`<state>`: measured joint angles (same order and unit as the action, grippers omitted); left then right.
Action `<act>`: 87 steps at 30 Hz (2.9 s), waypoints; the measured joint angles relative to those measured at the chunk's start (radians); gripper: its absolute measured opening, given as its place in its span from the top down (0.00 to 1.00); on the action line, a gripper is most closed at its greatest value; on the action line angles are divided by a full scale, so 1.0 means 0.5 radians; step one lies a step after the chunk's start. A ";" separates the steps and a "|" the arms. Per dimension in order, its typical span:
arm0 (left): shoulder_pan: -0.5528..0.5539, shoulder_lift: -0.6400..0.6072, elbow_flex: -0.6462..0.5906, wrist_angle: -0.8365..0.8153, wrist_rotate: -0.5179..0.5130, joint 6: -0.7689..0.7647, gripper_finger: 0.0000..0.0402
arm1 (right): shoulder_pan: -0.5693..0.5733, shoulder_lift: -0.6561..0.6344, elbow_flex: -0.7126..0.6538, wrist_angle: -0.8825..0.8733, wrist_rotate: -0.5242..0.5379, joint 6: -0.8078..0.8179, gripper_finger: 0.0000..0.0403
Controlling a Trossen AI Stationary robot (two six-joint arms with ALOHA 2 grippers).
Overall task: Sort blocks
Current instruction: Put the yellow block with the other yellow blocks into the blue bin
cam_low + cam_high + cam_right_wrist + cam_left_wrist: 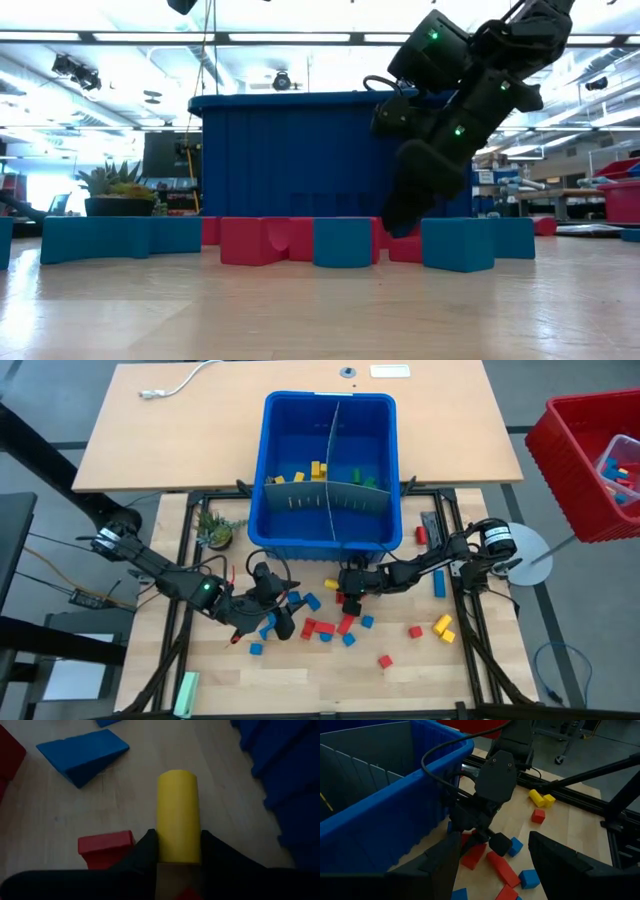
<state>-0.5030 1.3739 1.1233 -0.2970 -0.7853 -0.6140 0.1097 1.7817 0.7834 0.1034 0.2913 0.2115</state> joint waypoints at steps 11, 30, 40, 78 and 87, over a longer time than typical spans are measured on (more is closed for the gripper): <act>0.000 0.000 0.000 0.001 -0.001 0.000 0.39 | 0.090 -0.289 -0.007 0.034 -0.012 0.014 0.75; 0.001 0.000 0.000 0.000 -0.001 0.011 0.39 | 0.120 -0.998 0.001 0.165 -0.074 -0.023 0.95; 0.044 0.005 0.002 -0.207 0.069 -0.017 0.39 | 0.200 -0.779 0.001 0.163 -0.102 0.008 0.71; 0.886 0.822 -0.031 -0.595 0.780 0.991 0.40 | 0.288 -0.752 0.004 0.209 -0.025 0.172 0.65; 0.936 0.894 -0.031 -0.588 0.980 1.214 0.40 | 0.310 -0.752 0.004 0.209 -0.026 0.172 0.66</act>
<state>-0.0350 1.8209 1.1076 -0.5911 -0.2953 -0.0070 0.2649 1.4055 0.7853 0.2077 0.2783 0.2977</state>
